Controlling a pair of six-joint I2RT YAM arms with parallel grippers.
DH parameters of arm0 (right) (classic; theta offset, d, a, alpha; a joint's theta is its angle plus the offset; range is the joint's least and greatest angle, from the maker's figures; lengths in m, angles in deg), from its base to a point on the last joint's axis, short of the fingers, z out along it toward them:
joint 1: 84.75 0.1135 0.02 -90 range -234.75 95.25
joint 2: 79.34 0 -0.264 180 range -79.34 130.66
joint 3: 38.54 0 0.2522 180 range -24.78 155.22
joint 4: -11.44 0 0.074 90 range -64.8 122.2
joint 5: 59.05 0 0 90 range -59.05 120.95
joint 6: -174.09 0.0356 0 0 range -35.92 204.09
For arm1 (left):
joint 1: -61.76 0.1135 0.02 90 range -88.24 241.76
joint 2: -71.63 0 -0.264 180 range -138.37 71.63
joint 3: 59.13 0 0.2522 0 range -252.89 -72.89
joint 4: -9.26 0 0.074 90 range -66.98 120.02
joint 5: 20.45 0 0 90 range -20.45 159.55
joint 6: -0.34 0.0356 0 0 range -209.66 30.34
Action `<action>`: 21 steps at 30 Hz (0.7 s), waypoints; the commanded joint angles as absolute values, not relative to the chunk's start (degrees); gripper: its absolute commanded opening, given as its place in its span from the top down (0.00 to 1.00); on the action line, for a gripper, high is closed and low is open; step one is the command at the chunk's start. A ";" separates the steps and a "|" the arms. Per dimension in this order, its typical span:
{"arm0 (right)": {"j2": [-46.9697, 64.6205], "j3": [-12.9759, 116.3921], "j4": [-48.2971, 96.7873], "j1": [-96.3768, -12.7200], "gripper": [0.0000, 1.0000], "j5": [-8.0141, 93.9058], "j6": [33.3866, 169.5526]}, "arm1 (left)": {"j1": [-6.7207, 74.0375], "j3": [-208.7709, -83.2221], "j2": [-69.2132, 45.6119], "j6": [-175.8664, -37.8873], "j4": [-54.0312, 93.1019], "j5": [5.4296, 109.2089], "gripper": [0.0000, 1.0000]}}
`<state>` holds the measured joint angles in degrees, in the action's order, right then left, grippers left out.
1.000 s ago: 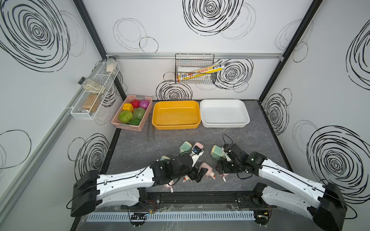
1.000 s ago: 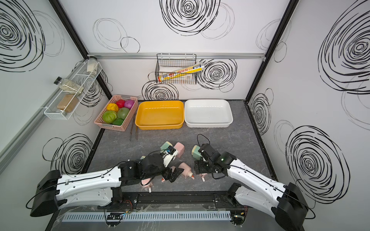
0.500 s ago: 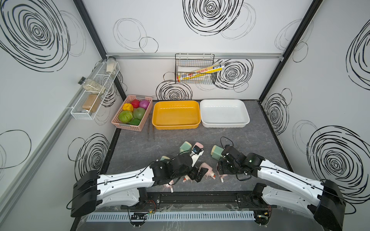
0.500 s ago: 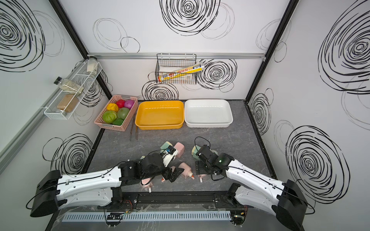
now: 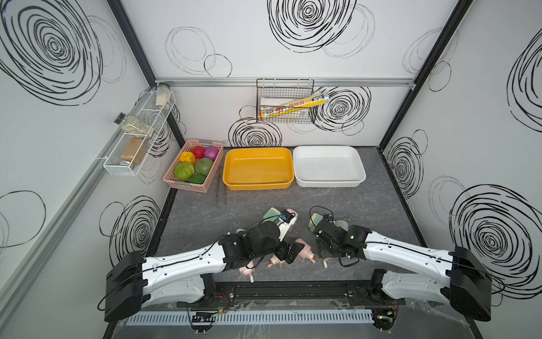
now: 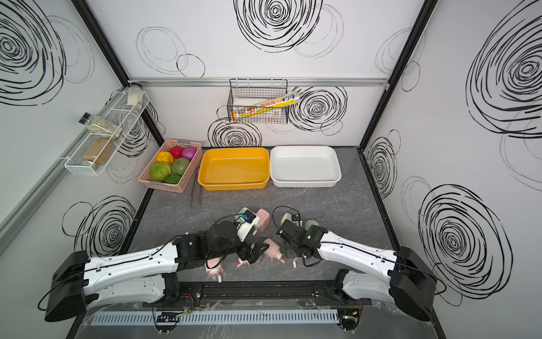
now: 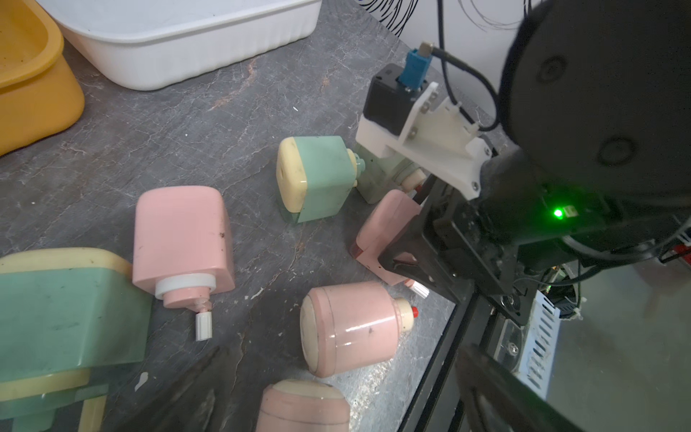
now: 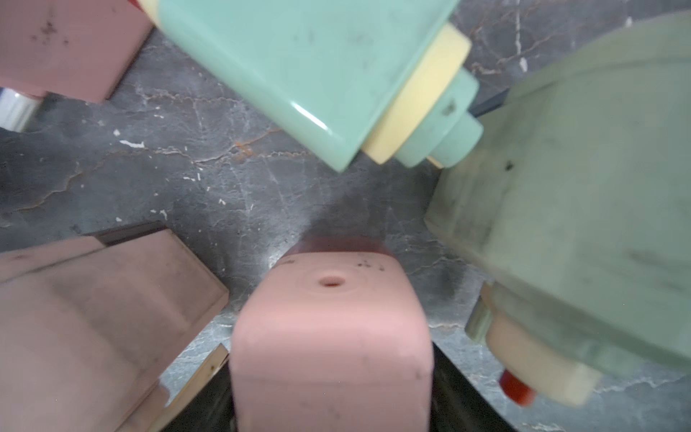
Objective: Place the pencil sharpeners by color into the storage box
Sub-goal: Pick up the pencil sharpener from the center of the board.
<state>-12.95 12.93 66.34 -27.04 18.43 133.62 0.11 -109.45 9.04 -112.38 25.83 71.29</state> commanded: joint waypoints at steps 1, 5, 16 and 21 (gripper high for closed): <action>-13.89 13.98 66.89 -26.48 0.37 16.42 134.89 | 1.26 -108.58 10.15 -112.83 23.63 70.20 0.01; -14.54 13.71 66.43 -26.47 0.45 17.34 134.56 | 1.73 -108.58 10.27 -113.03 23.46 69.94 0.01; -19.25 13.80 69.83 -26.48 0.84 20.24 132.35 | 2.39 -109.69 10.37 -113.91 24.72 70.15 0.01; -24.61 17.05 75.45 -26.44 1.00 22.89 130.59 | 3.76 -110.15 11.97 -115.78 25.39 71.20 0.01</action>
